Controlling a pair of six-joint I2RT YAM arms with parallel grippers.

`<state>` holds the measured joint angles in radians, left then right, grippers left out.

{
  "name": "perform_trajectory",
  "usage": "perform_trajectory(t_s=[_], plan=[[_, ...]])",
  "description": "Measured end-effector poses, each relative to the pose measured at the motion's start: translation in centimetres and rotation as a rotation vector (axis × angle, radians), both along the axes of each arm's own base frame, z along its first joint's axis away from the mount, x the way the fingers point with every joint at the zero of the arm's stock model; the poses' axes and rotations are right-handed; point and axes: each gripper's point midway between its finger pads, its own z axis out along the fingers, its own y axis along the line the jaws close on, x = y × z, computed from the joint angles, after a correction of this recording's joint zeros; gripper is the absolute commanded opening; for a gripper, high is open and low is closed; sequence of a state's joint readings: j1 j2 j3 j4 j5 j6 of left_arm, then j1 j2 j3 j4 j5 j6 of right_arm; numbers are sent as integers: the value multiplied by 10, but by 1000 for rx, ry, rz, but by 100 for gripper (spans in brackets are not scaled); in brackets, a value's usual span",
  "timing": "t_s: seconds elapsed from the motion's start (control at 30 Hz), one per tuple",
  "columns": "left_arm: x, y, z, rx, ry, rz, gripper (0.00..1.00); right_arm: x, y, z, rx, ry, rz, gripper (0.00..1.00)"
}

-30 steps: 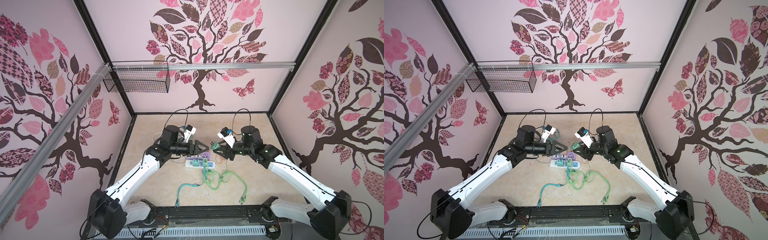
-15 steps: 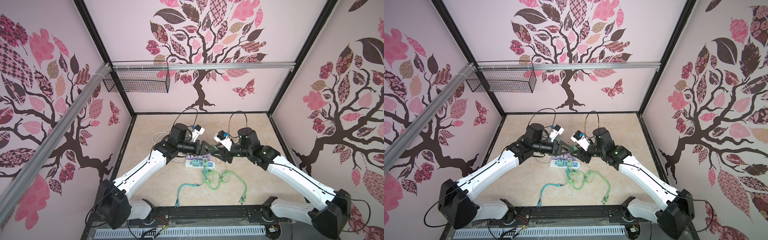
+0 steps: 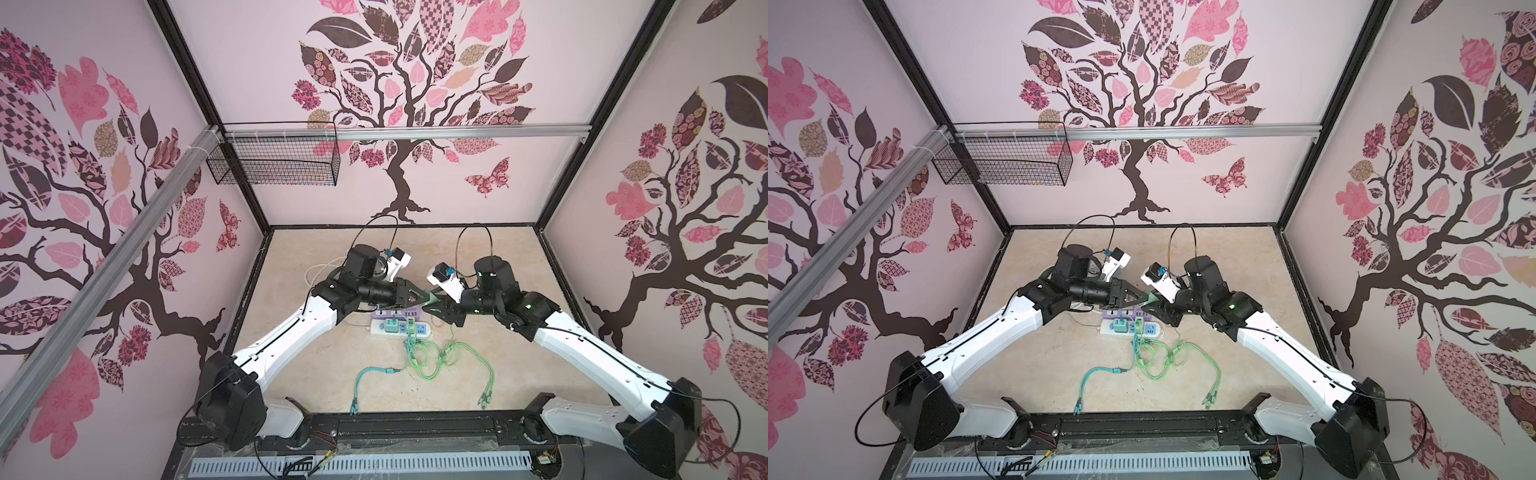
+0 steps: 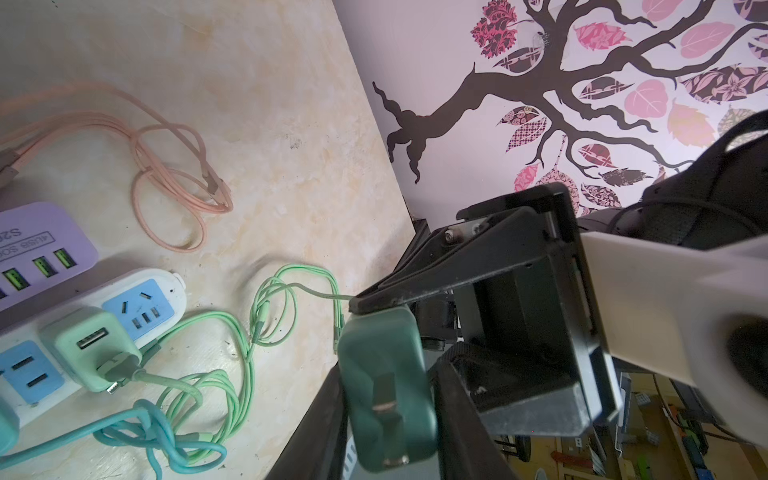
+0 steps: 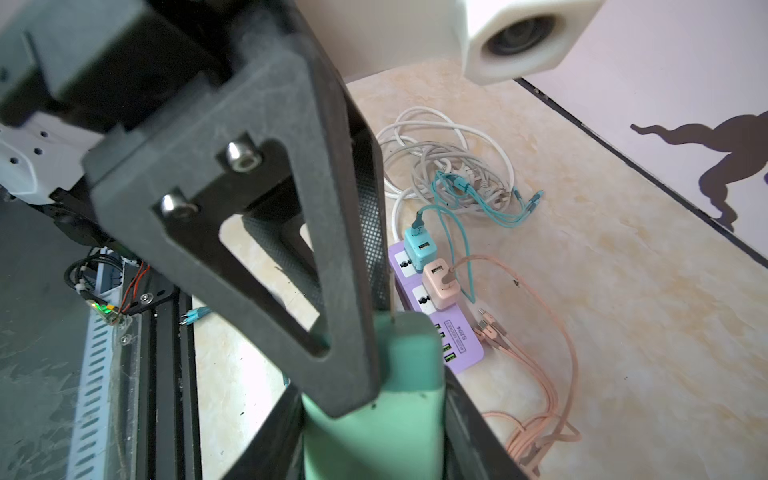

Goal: Insert the plug

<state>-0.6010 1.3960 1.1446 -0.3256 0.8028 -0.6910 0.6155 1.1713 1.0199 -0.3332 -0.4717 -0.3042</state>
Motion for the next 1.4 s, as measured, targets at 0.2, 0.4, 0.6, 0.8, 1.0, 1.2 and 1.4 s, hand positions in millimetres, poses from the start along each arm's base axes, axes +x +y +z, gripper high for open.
perform_trajectory(t_s=[0.2, 0.4, 0.6, 0.8, 1.0, 1.2, 1.4], plan=[[0, 0, 0, -1, 14, 5, 22, 0, -3, 1, -9, -23, -15, 45], [0, -2, 2, -9, 10, 3, 18, -1, -4, 4, -2, -31, -20, 53], [1, -3, 10, -36, -5, 8, 13, -6, -10, 7, 31, -51, -38, 57], [2, -4, 27, -84, -23, 21, 9, -15, -23, 22, 76, -102, -82, 61], [4, -4, 35, -117, -17, 44, 6, -20, -34, 43, 133, -179, -124, 57], [8, 1, 39, -131, 10, 96, 4, -18, -41, 36, 145, -216, -164, 50], [14, 12, 49, -179, 33, 158, 1, -20, -43, 40, 176, -240, -168, 49]])
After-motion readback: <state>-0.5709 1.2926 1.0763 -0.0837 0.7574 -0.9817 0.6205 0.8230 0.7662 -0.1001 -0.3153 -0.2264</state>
